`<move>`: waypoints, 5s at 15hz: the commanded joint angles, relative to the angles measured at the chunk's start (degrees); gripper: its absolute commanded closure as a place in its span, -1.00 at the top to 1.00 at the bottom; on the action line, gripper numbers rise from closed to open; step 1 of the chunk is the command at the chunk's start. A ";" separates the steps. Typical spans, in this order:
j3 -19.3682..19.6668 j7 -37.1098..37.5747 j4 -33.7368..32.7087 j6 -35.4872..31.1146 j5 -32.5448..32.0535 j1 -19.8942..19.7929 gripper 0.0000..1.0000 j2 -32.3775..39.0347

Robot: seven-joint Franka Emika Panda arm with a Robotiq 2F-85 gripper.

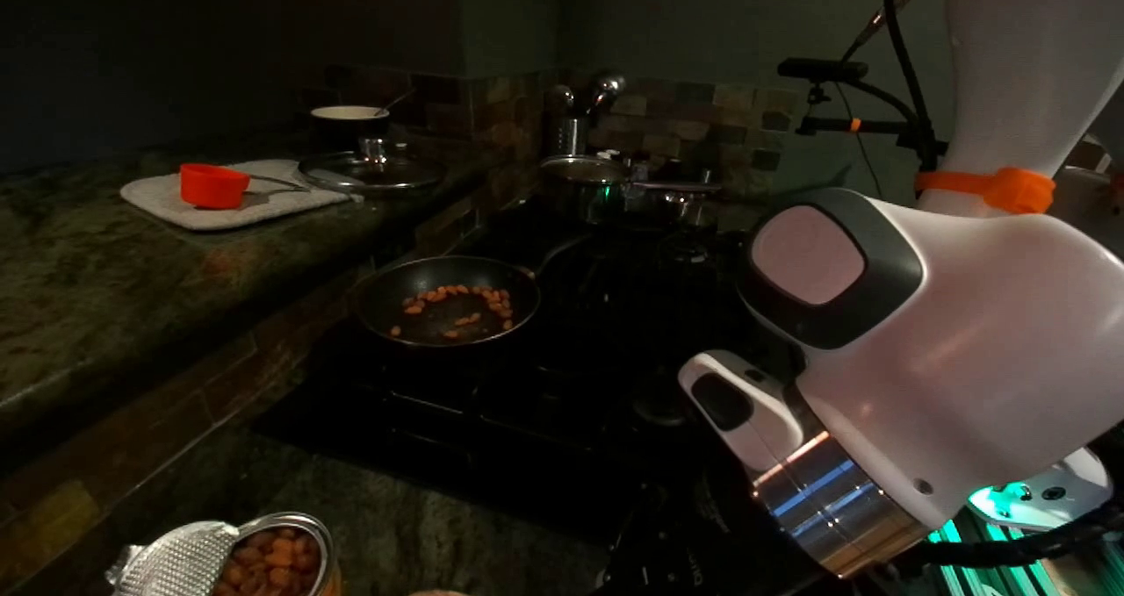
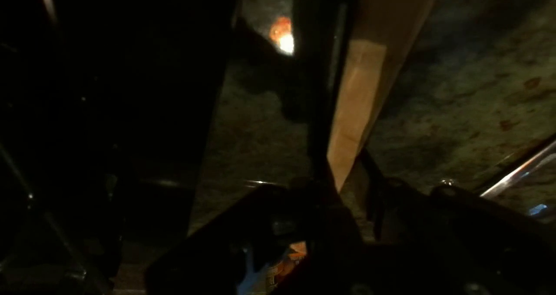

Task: Use the spoon to stir the contents in the pan

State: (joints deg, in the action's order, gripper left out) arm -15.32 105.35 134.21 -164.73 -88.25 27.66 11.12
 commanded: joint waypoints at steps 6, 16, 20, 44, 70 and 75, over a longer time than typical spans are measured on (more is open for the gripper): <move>-9.11 -38.28 -0.48 4.92 38.42 -6.06 -0.91 -1.09; -10.37 -65.84 -11.81 32.41 70.41 -6.04 -0.91 -13.02; -10.33 -64.97 -13.14 33.89 68.70 -6.55 -0.64 -13.62; -0.14 -64.99 -25.95 58.39 51.29 -10.35 -0.91 -2.55; 3.54 -63.15 -30.86 56.20 47.75 -7.79 -0.91 7.43; 3.12 -64.47 -30.88 56.17 49.19 -7.14 -0.91 6.64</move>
State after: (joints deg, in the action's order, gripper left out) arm -12.05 42.62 103.78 -108.04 -40.89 20.09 17.69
